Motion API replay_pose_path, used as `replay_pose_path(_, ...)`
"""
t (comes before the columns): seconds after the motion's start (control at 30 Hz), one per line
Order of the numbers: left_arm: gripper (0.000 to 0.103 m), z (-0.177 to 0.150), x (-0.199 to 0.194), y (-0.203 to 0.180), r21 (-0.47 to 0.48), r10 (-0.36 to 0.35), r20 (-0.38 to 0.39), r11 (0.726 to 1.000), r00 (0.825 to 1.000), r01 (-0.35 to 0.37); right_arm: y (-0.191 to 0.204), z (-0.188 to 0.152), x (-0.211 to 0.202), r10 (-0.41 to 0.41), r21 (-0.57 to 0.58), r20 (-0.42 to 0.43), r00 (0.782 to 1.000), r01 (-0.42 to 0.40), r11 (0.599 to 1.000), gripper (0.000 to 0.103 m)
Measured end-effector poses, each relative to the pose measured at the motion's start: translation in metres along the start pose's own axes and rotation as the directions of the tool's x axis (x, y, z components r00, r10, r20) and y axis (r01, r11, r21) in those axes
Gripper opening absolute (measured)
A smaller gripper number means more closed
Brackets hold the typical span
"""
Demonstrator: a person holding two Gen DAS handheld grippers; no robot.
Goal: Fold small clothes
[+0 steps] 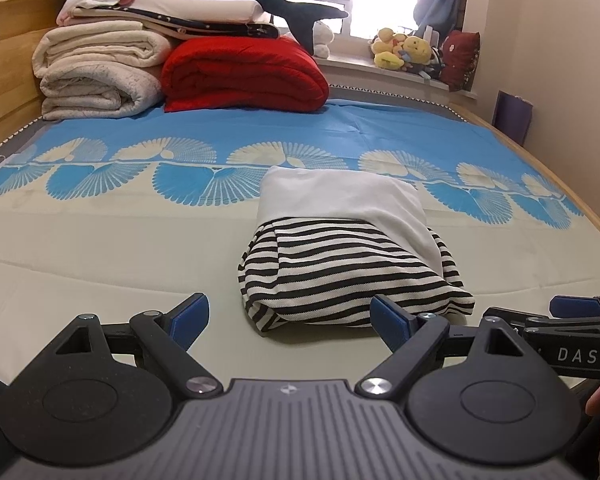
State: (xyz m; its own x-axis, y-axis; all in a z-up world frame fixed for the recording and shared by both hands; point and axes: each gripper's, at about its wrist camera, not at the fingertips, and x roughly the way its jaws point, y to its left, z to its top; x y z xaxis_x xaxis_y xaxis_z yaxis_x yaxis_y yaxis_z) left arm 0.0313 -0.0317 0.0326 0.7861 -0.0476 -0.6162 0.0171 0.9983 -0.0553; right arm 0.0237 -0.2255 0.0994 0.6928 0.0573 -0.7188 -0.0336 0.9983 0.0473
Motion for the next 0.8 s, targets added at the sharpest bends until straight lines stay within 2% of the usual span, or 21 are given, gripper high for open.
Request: replay_pose_path(0.8, 0.091, 0.0, 0.0002, 0.0063, 0.02, -0.018, 0.005, 1.0, 1.0, 0.018, 0.0007, 0.0003, 0.0002, -0.001, 0.002, -0.001, 1.0, 0.001, 1.0, 0.09)
